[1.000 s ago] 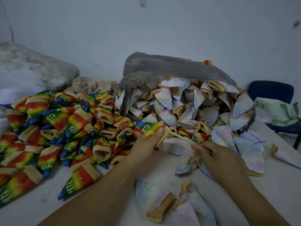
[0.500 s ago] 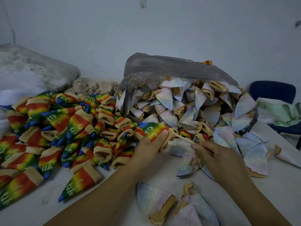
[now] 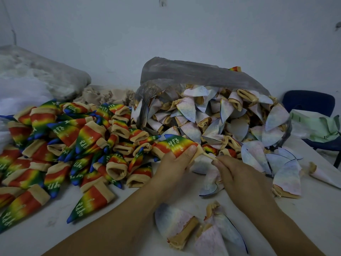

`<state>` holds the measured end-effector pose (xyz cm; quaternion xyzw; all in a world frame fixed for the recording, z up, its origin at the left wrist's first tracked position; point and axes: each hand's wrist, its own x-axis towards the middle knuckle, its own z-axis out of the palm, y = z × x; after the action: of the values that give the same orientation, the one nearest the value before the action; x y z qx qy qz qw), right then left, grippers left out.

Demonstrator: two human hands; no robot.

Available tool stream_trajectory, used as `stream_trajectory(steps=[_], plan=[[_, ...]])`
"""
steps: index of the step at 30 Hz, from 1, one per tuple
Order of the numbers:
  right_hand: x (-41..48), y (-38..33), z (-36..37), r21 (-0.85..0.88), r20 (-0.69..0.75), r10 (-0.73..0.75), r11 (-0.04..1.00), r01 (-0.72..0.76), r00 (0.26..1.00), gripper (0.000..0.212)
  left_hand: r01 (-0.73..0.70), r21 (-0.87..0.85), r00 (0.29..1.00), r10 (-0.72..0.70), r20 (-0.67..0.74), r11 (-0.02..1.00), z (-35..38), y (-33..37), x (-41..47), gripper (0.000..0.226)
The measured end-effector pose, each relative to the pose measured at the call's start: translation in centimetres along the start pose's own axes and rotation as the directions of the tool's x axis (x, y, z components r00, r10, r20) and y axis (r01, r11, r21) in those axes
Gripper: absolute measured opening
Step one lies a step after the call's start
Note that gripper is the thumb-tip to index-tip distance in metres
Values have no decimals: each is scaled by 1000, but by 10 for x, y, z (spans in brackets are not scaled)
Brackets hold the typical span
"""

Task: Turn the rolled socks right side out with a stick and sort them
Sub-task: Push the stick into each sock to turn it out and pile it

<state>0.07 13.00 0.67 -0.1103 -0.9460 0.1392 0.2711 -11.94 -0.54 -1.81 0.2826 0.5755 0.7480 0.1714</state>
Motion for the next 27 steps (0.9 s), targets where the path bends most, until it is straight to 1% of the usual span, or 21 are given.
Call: stream_trajectory(steps=[4, 6, 8, 10, 12, 14, 17, 18, 20, 22, 23, 24, 25, 26, 27], plan=[[-3, -9, 7, 67, -3, 75, 995, -75, 997, 26, -64, 91, 997, 66, -27, 994, 3, 3, -2, 57], [-4, -8, 7, 95, 0, 85, 992, -85, 996, 27, -70, 129, 996, 76, -41, 989, 3, 2, -2, 65], [-4, -5, 7, 84, 13, 82, 993, -83, 997, 26, -53, 123, 997, 60, -55, 991, 2, 1, -3, 69], [-4, -5, 7, 90, 7, 77, 993, -77, 997, 27, -12, 36, 999, 13, -41, 999, 0, -1, -2, 61], [-4, -6, 9, 114, -2, 81, 990, -80, 997, 25, 31, -114, 1000, -32, -1, 993, -1, 1, -1, 45], [-4, -8, 9, 133, 21, 89, 987, -91, 996, 25, 86, -267, 996, -72, 61, 960, 1, 3, -1, 42], [-4, -9, 8, 174, 73, 116, 977, -127, 991, 30, 172, -434, 983, -121, 141, 885, 5, 7, -3, 36], [-4, -10, 9, 187, 90, 125, 972, -140, 988, 29, 206, -485, 975, -136, 174, 850, 6, 9, -4, 37], [-4, -13, 13, 251, 114, 149, 952, -174, 982, 21, 252, -598, 962, -129, 241, 761, 6, 12, -4, 40], [-5, -19, 16, 334, 121, 154, 924, -187, 981, 19, 259, -678, 959, -103, 263, 688, 5, 13, -3, 43], [-4, -21, 16, 359, 122, 150, 915, -185, 981, 20, 249, -680, 961, -89, 261, 690, 4, 14, -3, 43], [-4, -22, 16, 370, 123, 149, 911, -184, 981, 21, 230, -638, 965, -89, 245, 735, 3, 14, -3, 40], [-4, -22, 15, 371, 124, 151, 910, -187, 981, 22, 203, -551, 972, -97, 215, 810, 3, 13, -4, 34], [-3, -21, 14, 369, 124, 156, 909, -191, 980, 22, 170, -412, 980, -109, 169, 895, 3, 13, -4, 34], [-3, -19, 13, 365, 122, 163, 910, -197, 979, 21, 147, -243, 986, -122, 115, 959, 4, 13, -6, 41]])
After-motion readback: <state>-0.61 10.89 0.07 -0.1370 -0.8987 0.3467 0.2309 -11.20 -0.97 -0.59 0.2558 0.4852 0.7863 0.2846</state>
